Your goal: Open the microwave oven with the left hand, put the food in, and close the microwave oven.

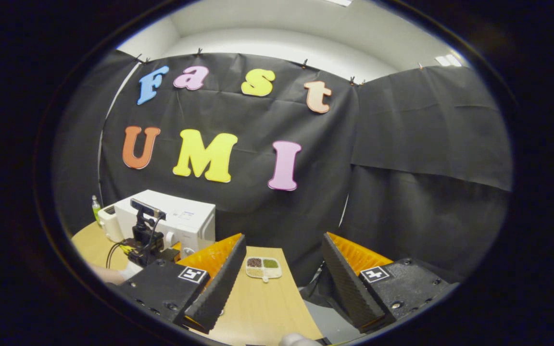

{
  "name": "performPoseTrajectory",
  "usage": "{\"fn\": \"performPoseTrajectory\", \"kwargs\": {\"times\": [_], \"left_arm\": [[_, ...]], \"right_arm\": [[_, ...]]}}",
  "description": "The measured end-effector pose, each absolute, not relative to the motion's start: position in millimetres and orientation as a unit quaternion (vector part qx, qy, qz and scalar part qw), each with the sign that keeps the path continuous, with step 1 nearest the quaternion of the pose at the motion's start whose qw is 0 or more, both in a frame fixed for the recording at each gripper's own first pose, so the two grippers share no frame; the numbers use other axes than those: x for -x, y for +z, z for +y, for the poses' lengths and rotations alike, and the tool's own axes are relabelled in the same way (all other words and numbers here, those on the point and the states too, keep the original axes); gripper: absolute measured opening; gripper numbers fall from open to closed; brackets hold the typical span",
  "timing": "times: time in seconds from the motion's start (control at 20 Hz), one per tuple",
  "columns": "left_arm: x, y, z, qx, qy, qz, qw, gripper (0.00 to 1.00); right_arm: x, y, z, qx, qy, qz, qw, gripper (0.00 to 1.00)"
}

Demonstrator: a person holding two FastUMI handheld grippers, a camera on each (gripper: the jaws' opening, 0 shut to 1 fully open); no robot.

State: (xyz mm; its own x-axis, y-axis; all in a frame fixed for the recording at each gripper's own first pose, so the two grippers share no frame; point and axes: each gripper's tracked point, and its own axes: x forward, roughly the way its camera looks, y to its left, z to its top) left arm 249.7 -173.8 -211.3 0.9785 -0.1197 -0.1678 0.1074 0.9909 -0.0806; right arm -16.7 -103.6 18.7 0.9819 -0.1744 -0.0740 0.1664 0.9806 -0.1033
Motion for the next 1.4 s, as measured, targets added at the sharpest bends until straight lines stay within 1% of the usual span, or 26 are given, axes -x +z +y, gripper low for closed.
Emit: {"fn": "performPoseTrajectory", "kwargs": {"times": [0.05,0.1,0.15,0.25,0.3,0.35,0.4,0.45,0.55,0.6,0.65,0.95,1.0,1.15,1.25,1.4], "left_arm": [[-253,-213,-175,0.035,-0.058,0.089,0.994,0.78],[-252,-217,-175,0.036,-0.058,0.094,0.993,0.53],[-255,-222,-178,0.039,-0.064,0.099,0.992,0.51],[-250,-231,-183,0.053,-0.076,0.124,0.988,0.39],[-249,-238,-184,0.045,-0.076,0.127,0.988,0.3],[-252,-233,-183,0.032,-0.077,0.114,0.99,0.31],[-251,-234,-182,0.024,-0.076,0.116,0.99,0.26],[-252,-234,-183,0.025,-0.075,0.114,0.99,0.25],[-251,-236,-181,0.027,-0.074,0.118,0.99,0.13],[-248,-232,-180,0.028,-0.076,0.117,0.99,0.13],[-252,-234,-180,0.031,-0.079,0.118,0.989,0.08],[-247,-235,-181,0.036,-0.09,0.129,0.987,0.08],[-238,-238,-180,0.038,-0.091,0.14,0.985,0.09],[-195,-238,-167,0.029,-0.103,0.13,0.986,0.08],[-160,-240,-151,0.033,-0.106,0.131,0.985,0.08],[-124,-241,-127,0.034,-0.106,0.129,0.985,0.08]], "right_arm": [[17,17,-104,0.046,-0.086,0.043,0.994,1.0],[17,17,-105,0.044,-0.088,0.044,0.994,1.0],[17,15,-106,0.043,-0.089,0.046,0.994,1.0],[18,13,-107,0.04,-0.089,0.05,0.994,1.0],[18,13,-107,0.04,-0.09,0.05,0.994,1.0],[19,15,-107,0.04,-0.092,0.048,0.994,1.0],[18,15,-106,0.041,-0.092,0.047,0.994,0.92],[18,16,-106,0.043,-0.092,0.046,0.994,1.0],[20,18,-105,0.043,-0.091,0.045,0.994,1.0],[21,19,-104,0.042,-0.09,0.044,0.994,1.0],[21,20,-103,0.041,-0.088,0.045,0.994,1.0],[30,21,-93,0.041,-0.073,0.043,0.996,1.0],[31,21,-92,0.042,-0.072,0.041,0.996,1.0],[29,21,-87,0.038,-0.064,0.039,0.996,1.0],[27,18,-77,0.035,-0.051,0.039,0.997,1.0],[21,13,-54,0.033,-0.022,0.042,0.998,1.0]]}}
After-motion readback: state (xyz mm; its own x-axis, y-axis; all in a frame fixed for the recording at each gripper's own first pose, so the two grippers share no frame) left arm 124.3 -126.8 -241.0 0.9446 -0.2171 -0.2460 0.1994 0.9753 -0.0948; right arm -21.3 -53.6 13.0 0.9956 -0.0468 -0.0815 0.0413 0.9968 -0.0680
